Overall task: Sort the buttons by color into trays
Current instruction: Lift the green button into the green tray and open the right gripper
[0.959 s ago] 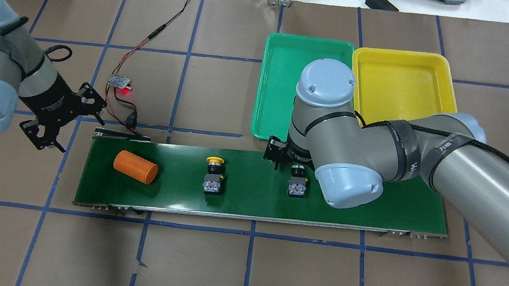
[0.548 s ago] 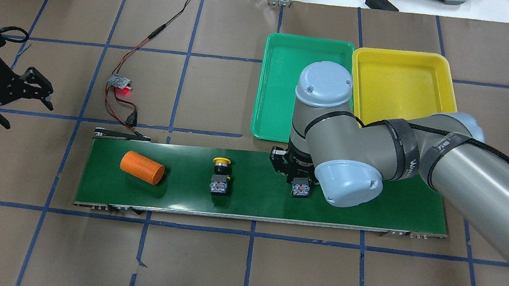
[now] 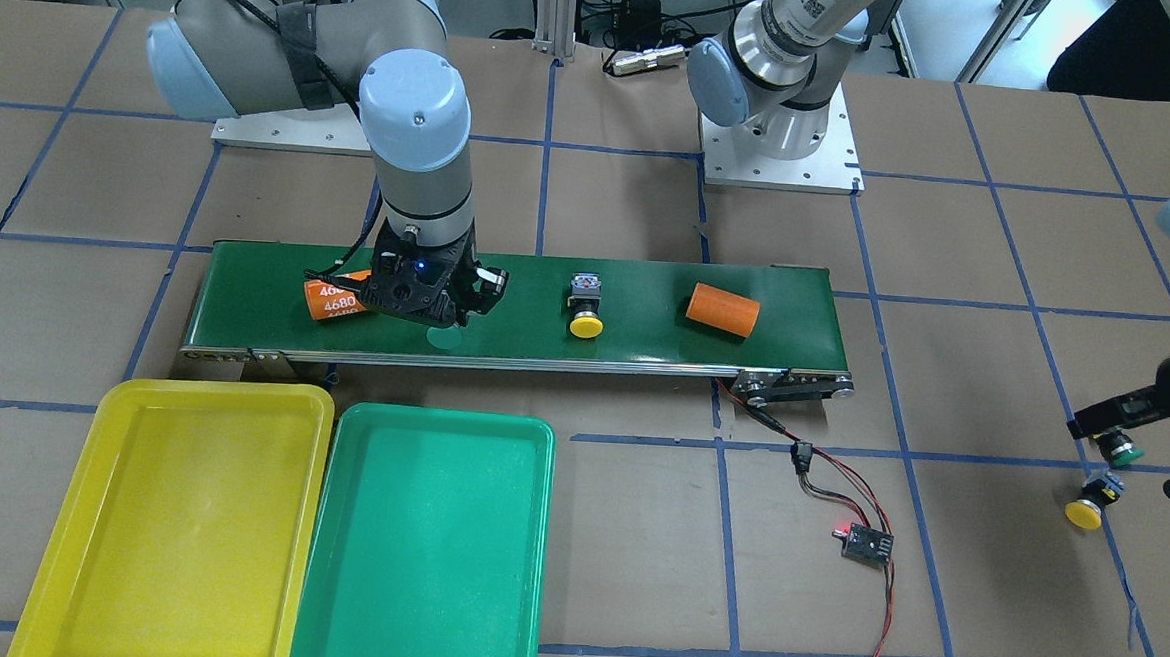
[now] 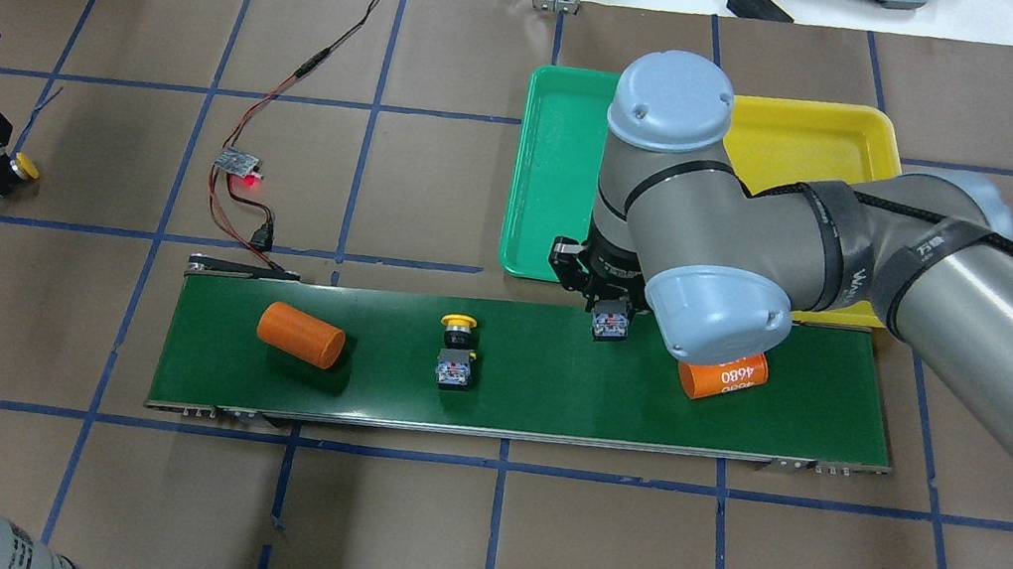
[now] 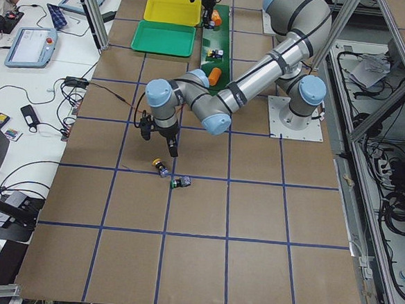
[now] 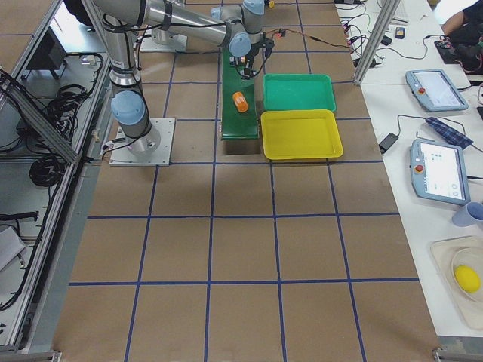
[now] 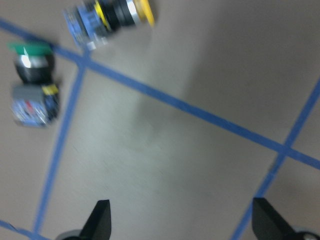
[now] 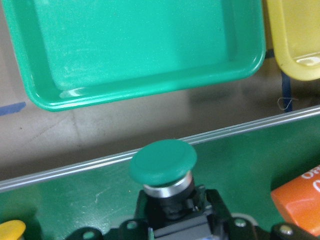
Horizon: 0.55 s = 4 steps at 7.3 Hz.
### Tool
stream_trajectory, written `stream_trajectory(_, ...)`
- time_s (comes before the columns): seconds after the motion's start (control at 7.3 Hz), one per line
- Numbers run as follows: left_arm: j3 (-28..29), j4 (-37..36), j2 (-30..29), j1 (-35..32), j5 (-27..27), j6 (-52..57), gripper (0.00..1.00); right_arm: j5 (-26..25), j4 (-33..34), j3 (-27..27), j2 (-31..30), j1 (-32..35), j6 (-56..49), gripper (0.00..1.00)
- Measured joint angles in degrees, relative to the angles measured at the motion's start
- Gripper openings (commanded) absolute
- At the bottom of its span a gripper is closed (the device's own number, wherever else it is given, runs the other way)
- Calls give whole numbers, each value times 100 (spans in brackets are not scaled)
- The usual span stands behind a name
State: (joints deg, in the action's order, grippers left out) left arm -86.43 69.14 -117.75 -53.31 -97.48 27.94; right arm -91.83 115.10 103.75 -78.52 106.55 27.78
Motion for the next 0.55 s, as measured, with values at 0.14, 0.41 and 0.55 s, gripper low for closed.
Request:
stream_trajectory(0.14,392,-23,-398,9,-71,726,100,-113,87,-159,76,-92,-40,0)
stream_trajectory(0.41,818,-112,-957,13,-94,2119,100,-154,645,-545,610,-447,-76,0)
stream_trajectory(0.55,842,-258,-1128,16,-97,2774,100,-166,897,-821,987,-537,-95,0)
